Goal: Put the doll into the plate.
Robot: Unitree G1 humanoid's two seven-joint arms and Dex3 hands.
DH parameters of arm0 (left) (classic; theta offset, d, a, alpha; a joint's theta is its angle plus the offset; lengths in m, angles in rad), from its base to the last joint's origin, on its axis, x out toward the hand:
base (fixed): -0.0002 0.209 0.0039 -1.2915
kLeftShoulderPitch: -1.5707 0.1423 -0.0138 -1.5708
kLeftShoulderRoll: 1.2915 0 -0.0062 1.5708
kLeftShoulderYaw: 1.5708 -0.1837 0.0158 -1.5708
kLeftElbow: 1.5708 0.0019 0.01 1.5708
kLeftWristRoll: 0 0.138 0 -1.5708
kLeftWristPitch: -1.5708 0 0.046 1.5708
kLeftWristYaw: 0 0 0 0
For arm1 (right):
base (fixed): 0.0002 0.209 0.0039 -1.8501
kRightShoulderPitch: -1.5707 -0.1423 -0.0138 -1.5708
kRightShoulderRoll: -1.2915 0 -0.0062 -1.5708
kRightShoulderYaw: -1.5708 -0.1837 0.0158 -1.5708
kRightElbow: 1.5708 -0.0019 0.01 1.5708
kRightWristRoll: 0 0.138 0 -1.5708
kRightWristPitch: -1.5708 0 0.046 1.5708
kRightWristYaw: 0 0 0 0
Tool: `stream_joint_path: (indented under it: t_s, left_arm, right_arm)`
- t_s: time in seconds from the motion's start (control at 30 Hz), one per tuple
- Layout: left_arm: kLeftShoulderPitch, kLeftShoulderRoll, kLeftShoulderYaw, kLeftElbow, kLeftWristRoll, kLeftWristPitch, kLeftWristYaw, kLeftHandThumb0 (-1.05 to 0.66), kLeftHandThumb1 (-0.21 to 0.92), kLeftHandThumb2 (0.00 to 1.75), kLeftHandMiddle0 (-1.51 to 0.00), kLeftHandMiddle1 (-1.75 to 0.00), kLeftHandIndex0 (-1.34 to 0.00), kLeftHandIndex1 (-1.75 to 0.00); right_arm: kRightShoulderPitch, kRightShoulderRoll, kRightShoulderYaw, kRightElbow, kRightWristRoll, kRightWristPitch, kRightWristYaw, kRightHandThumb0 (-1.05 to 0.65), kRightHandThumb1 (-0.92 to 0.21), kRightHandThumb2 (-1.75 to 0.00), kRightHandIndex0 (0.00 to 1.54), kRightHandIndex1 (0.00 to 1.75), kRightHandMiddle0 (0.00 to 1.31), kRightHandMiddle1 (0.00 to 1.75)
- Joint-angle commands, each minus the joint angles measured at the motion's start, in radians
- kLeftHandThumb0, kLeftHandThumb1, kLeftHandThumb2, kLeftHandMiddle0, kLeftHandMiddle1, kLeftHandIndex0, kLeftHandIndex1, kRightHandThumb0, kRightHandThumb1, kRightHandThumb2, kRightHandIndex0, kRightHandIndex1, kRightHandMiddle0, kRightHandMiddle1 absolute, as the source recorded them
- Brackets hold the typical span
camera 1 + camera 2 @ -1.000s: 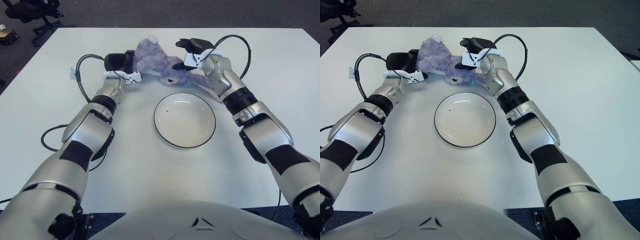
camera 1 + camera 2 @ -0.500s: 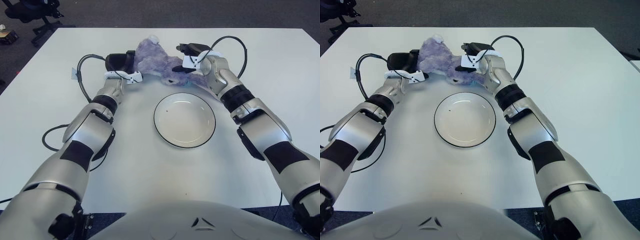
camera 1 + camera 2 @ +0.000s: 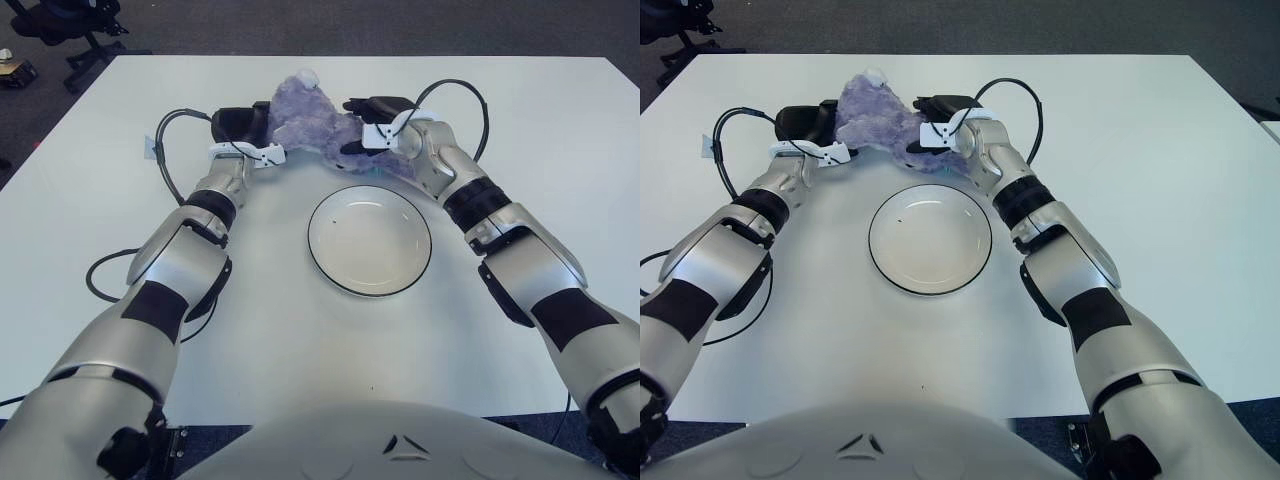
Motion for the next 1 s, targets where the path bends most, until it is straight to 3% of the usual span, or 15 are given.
stream_joint_path:
  t_s: [0.0, 0.37, 0.7, 0.73, 0.87, 0.97]
  left_arm:
    - [-0.027, -0.004, 0.002, -0.002, -0.005, 0.008, -0.012, 0.11, 0.67, 0.60, -0.82, -1.75, -0.63, -1.75]
    - [-0.026, -0.008, 0.001, -0.001, -0.004, 0.021, -0.019, 0.11, 0.66, 0.61, -0.82, -1.75, -0.63, -1.75]
    - [-0.028, -0.011, -0.003, 0.003, -0.001, 0.028, -0.019, 0.10, 0.65, 0.63, -0.82, -1.75, -0.63, -1.75]
    - [-0.028, -0.012, -0.003, 0.003, -0.001, 0.029, -0.019, 0.10, 0.65, 0.63, -0.82, -1.75, -0.63, -1.75]
    - [-0.031, -0.013, -0.004, 0.000, 0.000, 0.027, -0.013, 0.10, 0.65, 0.63, -0.81, -1.75, -0.62, -1.75]
    - [-0.033, -0.014, -0.002, -0.004, -0.001, 0.024, -0.004, 0.10, 0.65, 0.64, -0.81, -1.75, -0.62, -1.75]
  right_arm:
    - [0.038, -0.018, -0.022, -0.075, 0.016, -0.013, 0.026, -0.93, -0.92, -0.38, 0.79, 0.11, 0.17, 0.00]
    - [0.127, -0.047, -0.114, -0.243, 0.112, -0.051, 0.071, -0.92, -0.92, -0.43, 0.89, 0.13, 0.18, 0.01]
    - [0.128, -0.057, -0.110, -0.262, 0.092, -0.032, 0.117, -0.91, -0.92, -0.44, 0.91, 0.16, 0.19, 0.01]
    - [0.128, -0.059, -0.105, -0.261, 0.082, -0.029, 0.118, -0.91, -0.92, -0.43, 0.91, 0.19, 0.20, 0.01]
    - [0.125, -0.058, -0.080, -0.239, 0.032, -0.013, 0.107, -0.90, -0.92, -0.44, 0.76, 0.60, 0.21, 0.00]
    - [0.122, -0.052, -0.064, -0.221, -0.001, 0.006, 0.102, -0.89, -0.92, -0.45, 0.74, 0.69, 0.22, 0.01]
